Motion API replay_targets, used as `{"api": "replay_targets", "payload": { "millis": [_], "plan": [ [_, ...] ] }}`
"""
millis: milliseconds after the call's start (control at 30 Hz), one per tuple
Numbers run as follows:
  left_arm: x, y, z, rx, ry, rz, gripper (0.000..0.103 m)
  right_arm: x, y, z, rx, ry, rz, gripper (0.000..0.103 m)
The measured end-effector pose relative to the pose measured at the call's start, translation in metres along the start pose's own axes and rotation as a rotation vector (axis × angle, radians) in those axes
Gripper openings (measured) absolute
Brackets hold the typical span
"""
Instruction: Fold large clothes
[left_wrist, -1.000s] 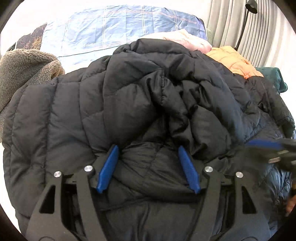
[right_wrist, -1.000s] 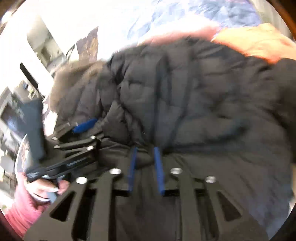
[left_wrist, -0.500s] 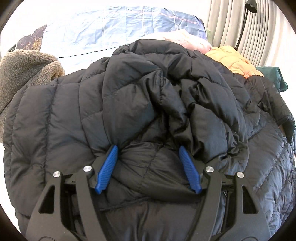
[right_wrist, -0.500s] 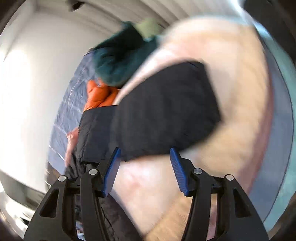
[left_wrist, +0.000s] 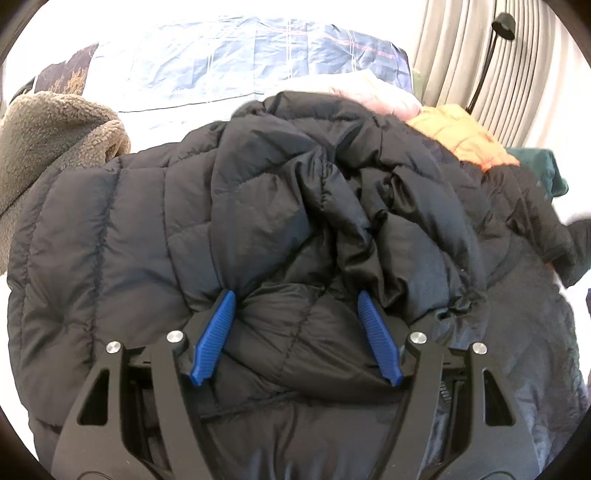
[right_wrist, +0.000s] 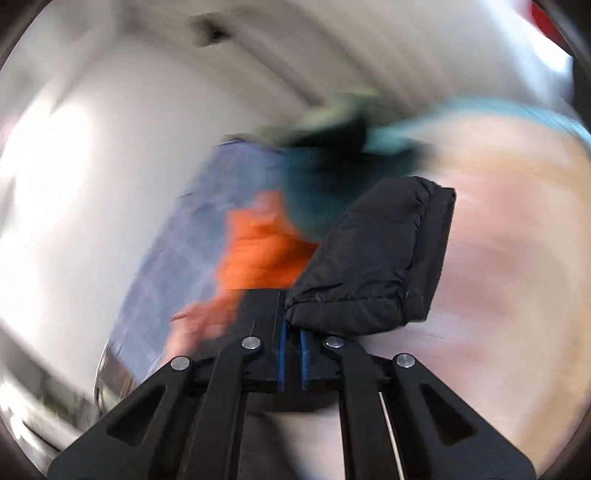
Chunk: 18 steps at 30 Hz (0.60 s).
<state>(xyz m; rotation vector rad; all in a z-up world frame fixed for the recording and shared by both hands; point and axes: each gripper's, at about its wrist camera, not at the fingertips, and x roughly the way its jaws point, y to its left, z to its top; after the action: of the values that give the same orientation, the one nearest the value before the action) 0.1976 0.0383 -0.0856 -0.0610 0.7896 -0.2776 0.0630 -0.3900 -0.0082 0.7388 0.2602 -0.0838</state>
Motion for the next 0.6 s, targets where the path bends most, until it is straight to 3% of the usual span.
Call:
{"api": "replay_targets", "payload": {
  "millis": [133, 200, 267, 433, 533, 600],
  "plan": [
    [-0.03, 0.008, 0.007, -0.04, -0.049, -0.051, 0.078, 0.056, 0.129, -0.036, -0.282, 0.108, 0.256, 0.007],
    [-0.052, 0.013, 0.014, -0.047, -0.093, -0.076, 0.081, 0.085, 0.18, -0.075, -0.421, 0.219, 0.378, 0.007],
    [-0.078, 0.025, 0.02, -0.065, -0.15, -0.105, 0.085, 0.113, 0.211, -0.127, -0.546, 0.357, 0.442, 0.007],
    [-0.107, 0.06, 0.03, -0.149, -0.192, -0.203, 0.09, 0.164, 0.21, -0.216, -0.653, 0.645, 0.414, 0.007],
    [-0.094, 0.068, 0.032, -0.182, -0.154, -0.213, 0.09, 0.17, 0.201, -0.237, -0.691, 0.704, 0.389, 0.009],
    [-0.081, 0.069, 0.033, -0.232, -0.115, -0.269, 0.09, 0.157, 0.2, -0.245, -0.751, 0.71, 0.391, 0.01]
  ]
}}
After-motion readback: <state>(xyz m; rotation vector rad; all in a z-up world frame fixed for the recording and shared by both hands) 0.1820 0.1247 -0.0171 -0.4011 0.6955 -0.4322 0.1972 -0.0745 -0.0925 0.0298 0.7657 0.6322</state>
